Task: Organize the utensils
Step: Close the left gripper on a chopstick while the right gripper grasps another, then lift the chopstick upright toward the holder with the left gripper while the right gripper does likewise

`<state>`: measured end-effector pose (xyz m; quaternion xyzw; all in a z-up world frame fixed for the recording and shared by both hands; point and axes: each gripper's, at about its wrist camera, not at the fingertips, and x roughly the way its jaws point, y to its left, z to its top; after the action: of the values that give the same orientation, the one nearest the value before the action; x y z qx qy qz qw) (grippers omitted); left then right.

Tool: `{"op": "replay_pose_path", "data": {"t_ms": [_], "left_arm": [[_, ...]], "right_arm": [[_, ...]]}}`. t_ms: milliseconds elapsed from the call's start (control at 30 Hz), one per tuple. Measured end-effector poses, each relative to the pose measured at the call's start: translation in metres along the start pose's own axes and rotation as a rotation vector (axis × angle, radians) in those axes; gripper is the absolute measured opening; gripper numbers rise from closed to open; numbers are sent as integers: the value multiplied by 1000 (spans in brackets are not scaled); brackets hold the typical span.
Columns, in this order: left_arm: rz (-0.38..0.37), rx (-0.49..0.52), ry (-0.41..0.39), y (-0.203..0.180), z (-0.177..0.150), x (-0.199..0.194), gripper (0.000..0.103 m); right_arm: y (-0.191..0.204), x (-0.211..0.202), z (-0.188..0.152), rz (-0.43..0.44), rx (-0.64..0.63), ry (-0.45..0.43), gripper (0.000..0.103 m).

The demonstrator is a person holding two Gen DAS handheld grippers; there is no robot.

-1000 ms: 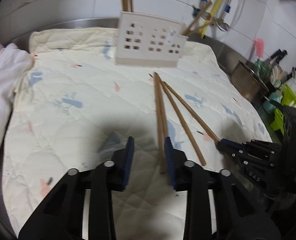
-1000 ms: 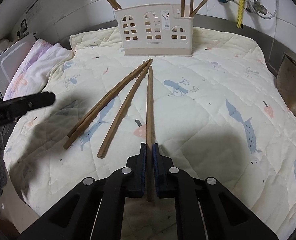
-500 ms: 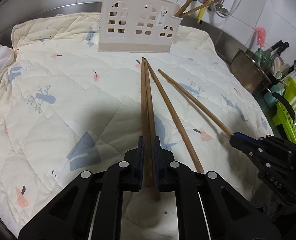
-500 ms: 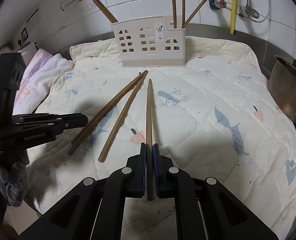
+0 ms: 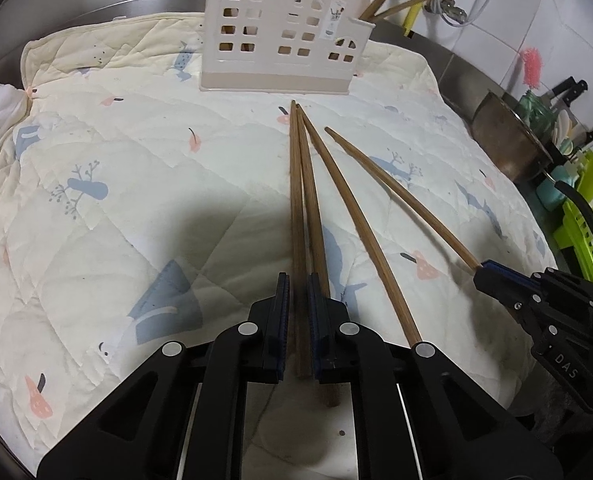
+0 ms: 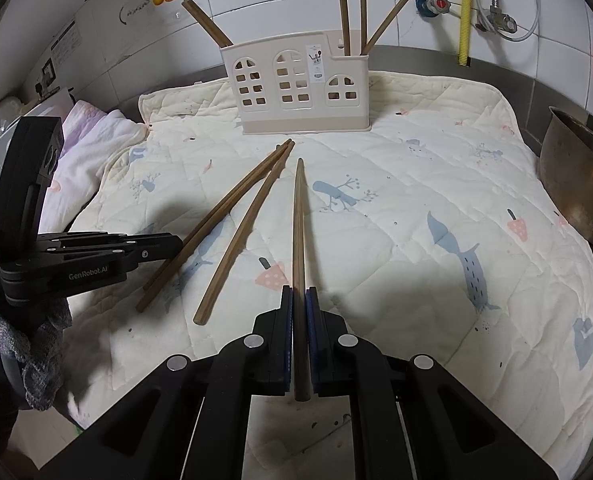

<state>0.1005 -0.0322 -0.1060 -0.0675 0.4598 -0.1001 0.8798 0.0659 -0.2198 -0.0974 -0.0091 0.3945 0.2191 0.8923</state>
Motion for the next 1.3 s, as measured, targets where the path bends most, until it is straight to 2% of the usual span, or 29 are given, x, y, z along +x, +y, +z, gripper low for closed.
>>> {"op": "replay_pose_path", "data": {"t_ms": [400,567,700,1000,1300], "left_arm": [[11,-13,-11,-1,1,-1,7],[13,-4,-63,-2,8,-22,6],[17,3,-135,-3,20,-47,6],[27,65,-248,-7,52,-88,6],[56,129,-284,-12,87,-101,6]], "right_arm": [[2,-2,4,-3,-6,-14,7],[2,-12,13,-9,-16,-45,7],[3,-22,23,-13,-29,-79,7],[7,-41,59,-9,-68,-152,7],[15,-55,120,-6,-168,-181,7]]}}
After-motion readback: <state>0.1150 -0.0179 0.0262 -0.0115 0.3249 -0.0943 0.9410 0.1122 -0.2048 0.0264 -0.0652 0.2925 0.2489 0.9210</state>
